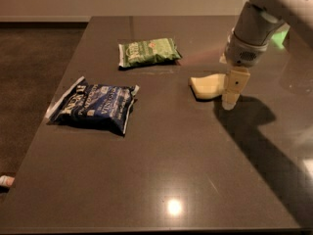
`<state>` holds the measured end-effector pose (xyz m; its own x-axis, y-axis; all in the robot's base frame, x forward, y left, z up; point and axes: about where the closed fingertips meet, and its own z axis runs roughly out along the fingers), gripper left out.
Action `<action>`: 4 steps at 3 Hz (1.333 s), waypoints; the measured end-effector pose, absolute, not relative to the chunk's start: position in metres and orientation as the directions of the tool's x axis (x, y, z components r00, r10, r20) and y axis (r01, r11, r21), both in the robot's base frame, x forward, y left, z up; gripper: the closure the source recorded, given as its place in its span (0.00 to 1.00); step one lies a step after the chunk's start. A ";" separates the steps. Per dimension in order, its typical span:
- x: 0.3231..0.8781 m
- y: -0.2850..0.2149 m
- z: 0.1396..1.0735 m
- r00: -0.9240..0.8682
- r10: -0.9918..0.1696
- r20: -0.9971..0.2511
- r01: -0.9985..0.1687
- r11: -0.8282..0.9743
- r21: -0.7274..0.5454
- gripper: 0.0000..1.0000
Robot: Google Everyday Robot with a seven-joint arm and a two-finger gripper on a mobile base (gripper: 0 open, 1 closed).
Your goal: Move sponge near blue chip bag
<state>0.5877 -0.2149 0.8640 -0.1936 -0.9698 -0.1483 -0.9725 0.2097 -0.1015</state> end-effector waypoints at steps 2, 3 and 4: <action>0.587 -0.198 0.843 -0.171 -0.973 -0.156 -0.979 0.185 -0.080 0.18; 0.586 -0.183 0.844 -0.148 -0.976 -0.160 -0.984 0.162 -0.080 0.49; 0.583 -0.172 0.851 -0.128 -0.978 -0.165 -0.985 0.144 -0.090 0.73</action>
Offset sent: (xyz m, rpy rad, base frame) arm -0.0044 0.0269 -0.0261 0.0198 0.0319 0.0419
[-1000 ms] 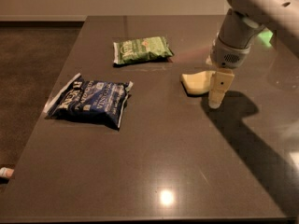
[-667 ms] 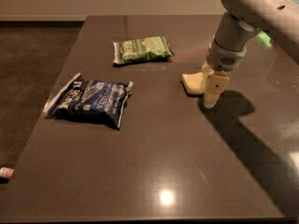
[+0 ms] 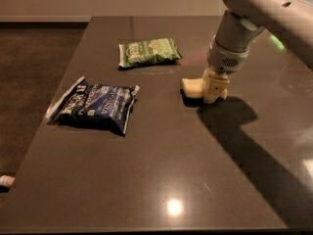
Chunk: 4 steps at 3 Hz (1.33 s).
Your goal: Move sponge near blue chip bag
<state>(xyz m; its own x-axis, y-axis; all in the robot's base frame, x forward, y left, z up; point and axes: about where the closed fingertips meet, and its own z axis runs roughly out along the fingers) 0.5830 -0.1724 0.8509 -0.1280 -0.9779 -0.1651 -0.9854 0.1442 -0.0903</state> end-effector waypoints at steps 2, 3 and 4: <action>0.535 -0.092 0.878 0.031 -0.976 -0.217 -0.995 -0.010 -0.097 1.00; 0.514 -0.054 0.885 0.108 -0.964 -0.245 -0.992 -0.088 -0.092 1.00; 0.501 -0.023 0.892 0.165 -0.948 -0.271 -0.985 -0.142 -0.102 1.00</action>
Offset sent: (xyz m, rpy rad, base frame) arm -0.0808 0.1342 0.0431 0.0863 -0.0026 0.2748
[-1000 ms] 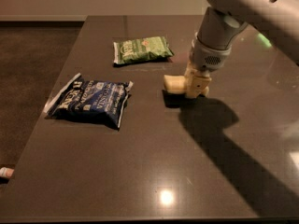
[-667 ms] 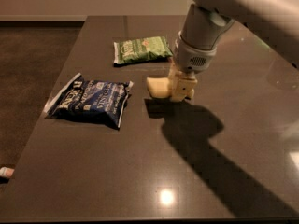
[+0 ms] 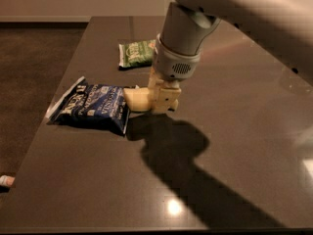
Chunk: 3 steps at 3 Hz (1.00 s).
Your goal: Move sponge near blue chip bag
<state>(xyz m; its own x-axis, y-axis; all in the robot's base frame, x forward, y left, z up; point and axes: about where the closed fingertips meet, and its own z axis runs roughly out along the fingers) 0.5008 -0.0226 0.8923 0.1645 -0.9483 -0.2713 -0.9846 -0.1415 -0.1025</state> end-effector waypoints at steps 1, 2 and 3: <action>0.495 -0.004 0.903 0.192 -0.935 -0.298 -0.979 -0.161 -0.128 0.85; 0.495 -0.004 0.904 0.193 -0.935 -0.297 -0.978 -0.161 -0.131 0.61; 0.495 -0.003 0.905 0.195 -0.935 -0.297 -0.978 -0.161 -0.134 0.38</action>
Offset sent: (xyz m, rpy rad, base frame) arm -0.0050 0.0169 0.0101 0.0291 -0.0187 0.0214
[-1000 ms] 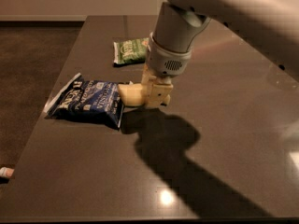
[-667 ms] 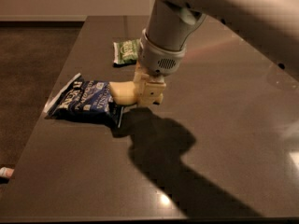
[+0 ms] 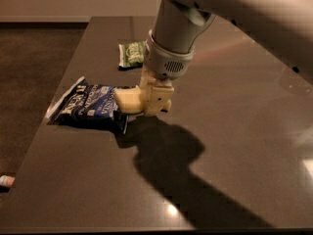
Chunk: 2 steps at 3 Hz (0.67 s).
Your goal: Move sponge near blue chip bag
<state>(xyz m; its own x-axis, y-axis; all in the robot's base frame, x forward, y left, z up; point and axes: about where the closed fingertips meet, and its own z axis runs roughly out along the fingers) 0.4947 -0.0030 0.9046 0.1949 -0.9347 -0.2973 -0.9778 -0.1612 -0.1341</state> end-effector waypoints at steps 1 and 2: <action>0.494 -0.002 0.905 0.196 -0.934 -0.297 -0.977 -0.161 -0.137 0.14; 0.494 -0.002 0.906 0.197 -0.934 -0.297 -0.977 -0.162 -0.141 0.00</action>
Offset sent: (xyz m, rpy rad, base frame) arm -0.0003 0.0005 0.0005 0.0004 -0.0027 0.0003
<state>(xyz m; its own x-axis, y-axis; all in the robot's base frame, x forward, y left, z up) 0.4939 -0.0019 0.9059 0.1974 -0.9343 -0.2969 -0.9768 -0.1617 -0.1405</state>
